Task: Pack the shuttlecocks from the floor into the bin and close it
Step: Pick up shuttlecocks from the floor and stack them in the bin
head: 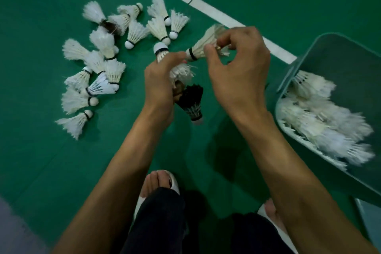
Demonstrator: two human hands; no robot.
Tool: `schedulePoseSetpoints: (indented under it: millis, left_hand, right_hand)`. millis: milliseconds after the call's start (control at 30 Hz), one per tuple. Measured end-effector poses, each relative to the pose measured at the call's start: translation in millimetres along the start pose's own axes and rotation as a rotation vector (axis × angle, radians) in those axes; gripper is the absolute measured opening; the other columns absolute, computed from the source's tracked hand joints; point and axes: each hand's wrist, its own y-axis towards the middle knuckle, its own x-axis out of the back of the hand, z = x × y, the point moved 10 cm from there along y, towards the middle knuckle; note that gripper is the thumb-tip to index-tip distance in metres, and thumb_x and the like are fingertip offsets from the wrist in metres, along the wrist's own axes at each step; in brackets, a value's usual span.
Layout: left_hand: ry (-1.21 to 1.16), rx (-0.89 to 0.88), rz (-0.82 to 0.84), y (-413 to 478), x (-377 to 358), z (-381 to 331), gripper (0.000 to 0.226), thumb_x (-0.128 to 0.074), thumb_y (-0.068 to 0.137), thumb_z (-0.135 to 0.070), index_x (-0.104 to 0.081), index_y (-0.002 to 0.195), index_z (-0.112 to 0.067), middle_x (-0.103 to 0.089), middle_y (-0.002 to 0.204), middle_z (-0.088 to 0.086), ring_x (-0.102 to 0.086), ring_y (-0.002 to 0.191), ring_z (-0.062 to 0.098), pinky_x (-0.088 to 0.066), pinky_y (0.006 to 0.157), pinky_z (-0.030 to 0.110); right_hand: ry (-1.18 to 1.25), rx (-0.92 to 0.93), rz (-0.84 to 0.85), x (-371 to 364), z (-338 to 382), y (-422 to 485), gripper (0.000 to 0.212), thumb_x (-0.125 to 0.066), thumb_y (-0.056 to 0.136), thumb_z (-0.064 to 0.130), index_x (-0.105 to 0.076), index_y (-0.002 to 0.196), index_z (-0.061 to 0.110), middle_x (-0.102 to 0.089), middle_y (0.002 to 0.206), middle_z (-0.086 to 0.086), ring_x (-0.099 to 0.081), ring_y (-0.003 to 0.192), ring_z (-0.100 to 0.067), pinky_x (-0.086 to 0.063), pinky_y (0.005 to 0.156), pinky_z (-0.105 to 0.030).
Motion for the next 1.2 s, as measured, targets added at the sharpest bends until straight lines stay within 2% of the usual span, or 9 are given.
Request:
schedulePoseSetpoints:
  millis: [133,267,400,500,600,733,1000,1100,1200]
  left_hand:
    - [-0.151,-0.087,0.139,-18.8,-60.7,-29.8,0.017,-0.061,0.081,-0.024,-0.064,0.065,-0.019,-0.057,0.069,-0.001,-0.042,0.049,0.014,-0.027,0.046,0.024]
    - [-0.184,-0.154,0.330,-45.3,-120.4,-50.1,0.016,-0.057,0.080,-0.023,-0.061,0.065,-0.018,-0.057,0.074,0.003,-0.038,0.048,0.018,-0.026,0.044,0.022]
    - [-0.156,-0.106,0.559,-75.5,-193.0,-46.9,0.017,-0.053,0.080,-0.027,-0.054,0.074,-0.011,-0.029,0.062,0.006,-0.022,0.042,0.018,-0.020,0.046,0.022]
    - [-0.107,-0.085,0.644,-94.1,-238.7,-30.7,0.018,-0.055,0.079,-0.028,-0.051,0.075,-0.011,-0.028,0.054,0.000,-0.019,0.042,0.017,-0.018,0.045,0.021]
    - [-0.032,-0.038,0.611,-100.4,-264.5,-4.2,0.018,-0.060,0.079,-0.029,-0.049,0.076,-0.014,-0.037,0.049,-0.008,-0.024,0.041,0.012,-0.020,0.042,0.023]
    - [0.055,-0.020,0.494,-98.8,-268.2,17.2,0.025,-0.059,0.092,-0.017,-0.046,0.071,-0.019,-0.041,0.052,-0.006,-0.027,0.041,0.010,-0.020,0.040,0.020]
    - [0.096,0.001,0.311,-89.1,-237.4,34.5,0.030,-0.063,0.089,-0.017,-0.045,0.065,-0.018,-0.038,0.055,0.000,-0.027,0.038,0.012,-0.022,0.039,0.020]
    - [0.134,0.013,0.296,-85.4,-244.2,38.8,0.027,-0.063,0.089,-0.020,-0.047,0.067,-0.018,-0.037,0.056,0.000,-0.027,0.040,0.013,-0.021,0.038,0.020]
    - [0.151,0.047,0.281,-86.3,-254.5,47.9,0.022,-0.064,0.089,-0.022,-0.050,0.072,-0.018,-0.039,0.056,0.000,-0.027,0.043,0.014,-0.022,0.040,0.022]
  right_hand:
    - [0.015,0.028,-0.137,78.2,6.8,14.0,0.012,-0.074,0.088,0.031,-0.069,0.086,0.020,-0.062,0.093,0.008,-0.061,0.086,-0.006,-0.055,0.071,-0.028]
    - [0.009,-0.052,-0.243,160.5,-23.9,17.3,0.014,-0.073,0.089,0.030,-0.069,0.082,0.020,-0.067,0.082,0.013,-0.065,0.080,-0.002,-0.054,0.072,-0.025]
    - [-0.127,-0.363,-0.310,241.5,-101.4,-6.5,0.019,-0.067,0.091,0.030,-0.066,0.075,0.019,-0.060,0.065,0.014,-0.052,0.060,-0.002,-0.044,0.065,-0.022]
    - [-0.313,-0.614,-0.246,277.4,-169.3,-36.5,0.029,-0.061,0.095,0.027,-0.061,0.069,0.012,-0.057,0.060,0.005,-0.052,0.056,-0.011,-0.037,0.060,-0.029]
    - [-0.460,-0.805,-0.118,280.5,-229.5,-45.6,0.023,-0.055,0.093,0.020,-0.059,0.074,0.008,-0.058,0.067,-0.008,-0.057,0.064,-0.031,-0.038,0.058,-0.030]
    - [-0.347,-0.893,-0.031,251.3,-262.0,-29.7,0.011,-0.054,0.091,0.015,-0.059,0.084,0.009,-0.066,0.088,-0.006,-0.073,0.077,-0.034,-0.062,0.077,-0.043]
    - [-0.059,-1.014,-0.078,198.6,-277.2,-13.5,0.006,-0.054,0.098,0.011,-0.050,0.099,0.008,-0.055,0.085,-0.002,-0.071,0.089,-0.030,-0.063,0.082,-0.044]
    - [0.146,-1.103,-0.094,178.3,-288.3,-15.2,0.016,-0.056,0.096,0.006,-0.058,0.111,0.001,-0.062,0.093,-0.007,-0.065,0.079,-0.026,-0.057,0.068,-0.034]
    - [0.264,-1.169,-0.043,158.6,-288.5,-20.2,0.008,-0.056,0.092,-0.004,-0.061,0.097,0.000,-0.057,0.070,-0.006,-0.050,0.048,-0.018,-0.043,0.049,-0.025]
